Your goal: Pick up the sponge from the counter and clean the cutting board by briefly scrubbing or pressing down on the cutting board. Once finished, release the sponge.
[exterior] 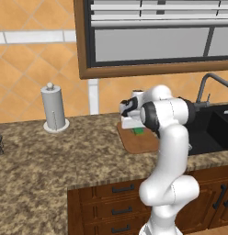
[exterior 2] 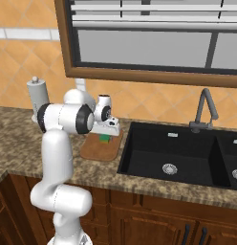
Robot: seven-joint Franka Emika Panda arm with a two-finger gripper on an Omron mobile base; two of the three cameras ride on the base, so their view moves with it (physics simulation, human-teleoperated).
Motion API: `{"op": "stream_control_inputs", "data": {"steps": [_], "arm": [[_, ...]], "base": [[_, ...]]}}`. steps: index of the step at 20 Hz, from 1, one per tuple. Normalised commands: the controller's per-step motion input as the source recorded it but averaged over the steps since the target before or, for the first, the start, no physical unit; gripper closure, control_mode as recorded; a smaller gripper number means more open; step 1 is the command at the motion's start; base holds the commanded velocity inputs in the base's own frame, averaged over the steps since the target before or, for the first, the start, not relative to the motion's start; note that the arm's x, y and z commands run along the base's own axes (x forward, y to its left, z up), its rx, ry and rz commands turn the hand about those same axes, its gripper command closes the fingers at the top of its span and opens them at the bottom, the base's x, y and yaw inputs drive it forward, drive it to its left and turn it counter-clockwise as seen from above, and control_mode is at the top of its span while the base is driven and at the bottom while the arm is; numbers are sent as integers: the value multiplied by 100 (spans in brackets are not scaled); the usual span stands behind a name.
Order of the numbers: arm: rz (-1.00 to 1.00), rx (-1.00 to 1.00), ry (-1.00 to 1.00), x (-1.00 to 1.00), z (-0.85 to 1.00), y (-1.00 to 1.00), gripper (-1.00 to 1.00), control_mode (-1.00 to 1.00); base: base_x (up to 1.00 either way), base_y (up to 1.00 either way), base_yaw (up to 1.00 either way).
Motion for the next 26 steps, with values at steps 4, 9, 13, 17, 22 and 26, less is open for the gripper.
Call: {"op": "stream_control_inputs", "data": {"steps": [4, 9, 13, 17, 22, 26], "arm": [[1, 0, 0, -23, -17, 66, 100, -100], [1, 0, 0, -6, -20, 58, 100, -100], [1, 0, 0, -22, -33, 44, 100, -100], [1, 0, 0, -55, -30, 26, 100, -100], [1, 0, 0, -80, -32, 17, 100, -100], [1, 0, 0, -64, -40, -9, 100, -100]], "base": [[0, 0, 0], [0, 0, 0], [0, 0, 0], [0, 0, 0], [0, 0, 0], [0, 0, 0]]}}
